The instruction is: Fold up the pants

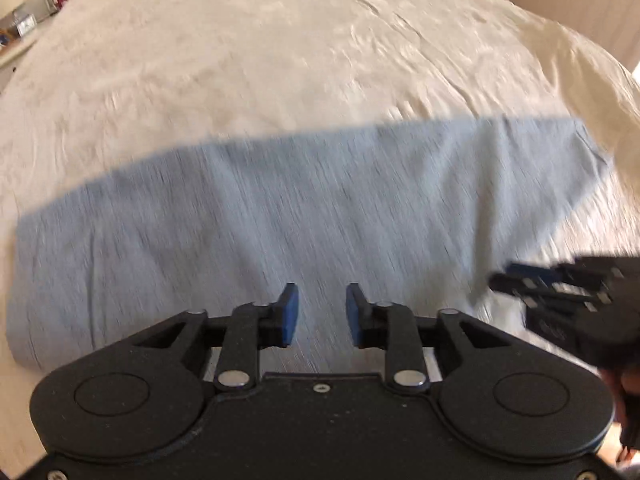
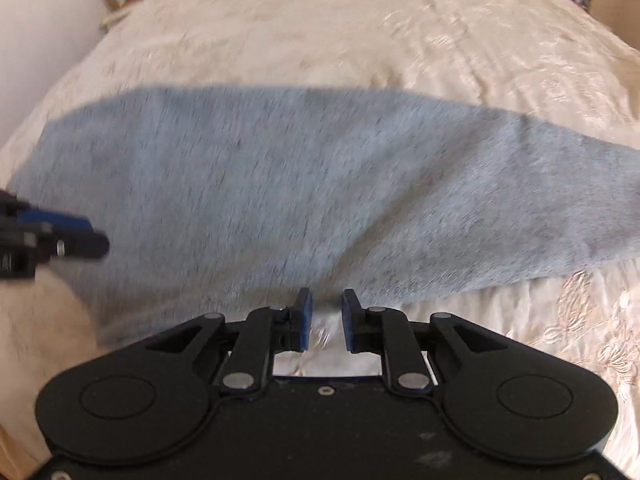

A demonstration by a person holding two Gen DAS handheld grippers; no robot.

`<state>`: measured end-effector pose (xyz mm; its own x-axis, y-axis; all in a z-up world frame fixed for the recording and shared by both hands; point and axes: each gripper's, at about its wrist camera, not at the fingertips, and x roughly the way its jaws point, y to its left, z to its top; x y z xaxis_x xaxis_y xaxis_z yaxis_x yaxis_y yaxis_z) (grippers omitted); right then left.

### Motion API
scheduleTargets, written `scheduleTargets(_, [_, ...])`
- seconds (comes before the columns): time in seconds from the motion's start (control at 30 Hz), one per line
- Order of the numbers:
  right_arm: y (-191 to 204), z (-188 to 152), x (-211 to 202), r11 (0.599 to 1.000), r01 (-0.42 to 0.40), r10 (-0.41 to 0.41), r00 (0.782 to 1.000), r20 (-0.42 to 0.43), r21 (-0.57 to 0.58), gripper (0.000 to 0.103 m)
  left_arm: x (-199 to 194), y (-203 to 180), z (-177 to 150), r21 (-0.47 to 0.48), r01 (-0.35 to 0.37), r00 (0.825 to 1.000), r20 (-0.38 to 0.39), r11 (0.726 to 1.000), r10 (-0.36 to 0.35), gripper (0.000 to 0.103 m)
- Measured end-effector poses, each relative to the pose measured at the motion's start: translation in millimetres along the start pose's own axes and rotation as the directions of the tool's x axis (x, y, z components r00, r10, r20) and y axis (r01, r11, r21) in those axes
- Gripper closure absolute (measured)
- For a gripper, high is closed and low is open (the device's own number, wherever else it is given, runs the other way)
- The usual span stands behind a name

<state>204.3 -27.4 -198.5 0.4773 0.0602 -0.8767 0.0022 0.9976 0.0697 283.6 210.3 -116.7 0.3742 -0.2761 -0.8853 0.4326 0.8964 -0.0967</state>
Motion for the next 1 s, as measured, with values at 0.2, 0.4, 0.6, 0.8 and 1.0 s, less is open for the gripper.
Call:
scheduleTargets(0.2, [-5.7,19.9,-9.9,0.999,0.008,-0.010,0.998,0.059,0.045,0.084,67.9,45.5,50.5,-0.141,-0.134,0.991,-0.009,0.981,0.134,0.062])
scheduleTargets(0.4, [-7.8,38.0,-4.4,0.999,0.031,-0.032,0.996,0.078,0.007,0.084,109.1,98.8,46.0,-0.363,-0.153,0.988,-0.086,0.919,0.131,0.059])
scheduleTargets(0.6, [-29.7,64.1,11.2,0.996,0.091,-0.091,0.993,0.073,0.007,0.084,108.9,73.7,43.2,-0.234,-0.234,0.972,-0.065,0.944,0.225,0.059])
scheduleTargets(0.8, [-92.1,88.4,50.3,0.983,0.179,-0.180,0.983,0.034,0.026,0.084,113.7,58.4,49.5,-0.198,-0.325,0.945,-0.091,0.925,0.313,0.055])
scheduleTargets(1.0, [-189.8,114.3,91.9,0.968,0.248,-0.247,0.969,-0.020,0.035,0.086,125.4,42.5,56.6,-0.170,-0.431,0.901,-0.130,0.886,0.413,0.048])
